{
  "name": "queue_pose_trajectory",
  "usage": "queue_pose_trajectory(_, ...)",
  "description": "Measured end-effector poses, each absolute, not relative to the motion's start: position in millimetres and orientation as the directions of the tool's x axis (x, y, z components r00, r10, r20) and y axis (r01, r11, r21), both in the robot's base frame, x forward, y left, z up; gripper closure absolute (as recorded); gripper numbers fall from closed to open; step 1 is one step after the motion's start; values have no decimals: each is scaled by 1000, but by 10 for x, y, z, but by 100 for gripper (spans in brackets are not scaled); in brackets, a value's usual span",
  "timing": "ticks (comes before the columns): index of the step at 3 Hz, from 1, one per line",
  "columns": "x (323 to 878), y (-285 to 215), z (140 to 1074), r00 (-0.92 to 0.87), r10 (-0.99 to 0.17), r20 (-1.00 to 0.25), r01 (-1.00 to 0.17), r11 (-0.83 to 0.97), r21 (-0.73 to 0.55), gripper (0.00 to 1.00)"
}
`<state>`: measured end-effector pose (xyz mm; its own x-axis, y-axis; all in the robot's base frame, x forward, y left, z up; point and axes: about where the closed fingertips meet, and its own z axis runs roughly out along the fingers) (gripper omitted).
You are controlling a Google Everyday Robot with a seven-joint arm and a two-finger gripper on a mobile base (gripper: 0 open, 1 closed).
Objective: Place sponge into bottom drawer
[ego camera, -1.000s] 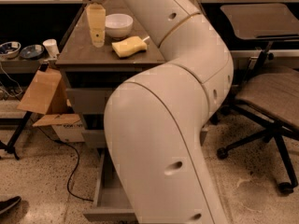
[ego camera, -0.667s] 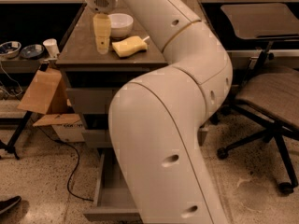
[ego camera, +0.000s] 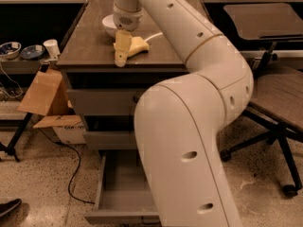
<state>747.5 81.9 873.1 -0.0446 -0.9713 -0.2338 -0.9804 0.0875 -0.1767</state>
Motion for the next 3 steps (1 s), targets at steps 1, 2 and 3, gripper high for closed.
queue_pose_trajectory(1, 7445, 701, 8513, -97, -962, -256, -983, 132, -125, 0)
queue_pose_trajectory(2, 7373, 695, 8332, -119, -955, -272, -986, 145, -78, 0)
queue_pose_trajectory(3, 7334, 697, 8259, -127, -953, -276, -987, 148, -58, 0)
